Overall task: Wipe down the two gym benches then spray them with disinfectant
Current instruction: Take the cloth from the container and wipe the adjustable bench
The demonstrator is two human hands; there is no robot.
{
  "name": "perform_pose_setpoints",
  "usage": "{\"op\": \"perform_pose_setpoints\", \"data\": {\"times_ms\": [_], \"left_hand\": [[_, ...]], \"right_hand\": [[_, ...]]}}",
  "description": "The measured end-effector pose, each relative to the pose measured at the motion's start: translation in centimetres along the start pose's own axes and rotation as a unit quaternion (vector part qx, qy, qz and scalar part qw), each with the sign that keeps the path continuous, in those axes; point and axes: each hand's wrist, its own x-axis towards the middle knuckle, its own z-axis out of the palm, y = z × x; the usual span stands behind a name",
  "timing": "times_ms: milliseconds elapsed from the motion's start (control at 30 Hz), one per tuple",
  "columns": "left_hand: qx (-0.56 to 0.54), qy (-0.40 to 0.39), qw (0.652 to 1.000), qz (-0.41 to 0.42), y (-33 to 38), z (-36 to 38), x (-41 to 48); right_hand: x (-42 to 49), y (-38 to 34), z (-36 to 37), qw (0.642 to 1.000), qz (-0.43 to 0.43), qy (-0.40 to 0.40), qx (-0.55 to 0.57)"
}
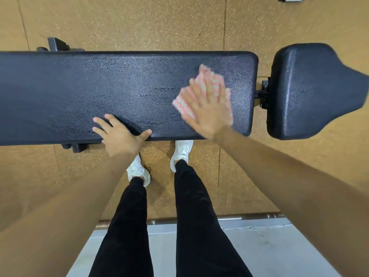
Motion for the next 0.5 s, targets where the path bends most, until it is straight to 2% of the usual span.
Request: {"op": "perform_pose_setpoints", "data": {"times_ms": [133, 267, 333, 500], "left_hand": [[0.002, 0.007, 1.0, 0.009, -0.3, 0.3, 0.1], [-0.001, 0.016, 1.0, 0.009, -0.7, 0.6, 0.2], [0.0, 0.016, 1.0, 0.01, -0.6, 0.6, 0.2], [0.0, 0.018, 1.0, 0.011, -0.6, 0.7, 0.2]], "right_hand": [[-1.5, -3.0, 1.7, 0.996, -0.081, -0.025, -0.025], [1.3, -0.9, 1.2, 0.984, -0.171, -0.022, -0.035], [4.1, 0.5, -0.5, 0.988, -0.151, -0.005, -0.033], [10.8, 1.4, -4.1, 0.999, -0.035, 0.03, 0.012]]}}
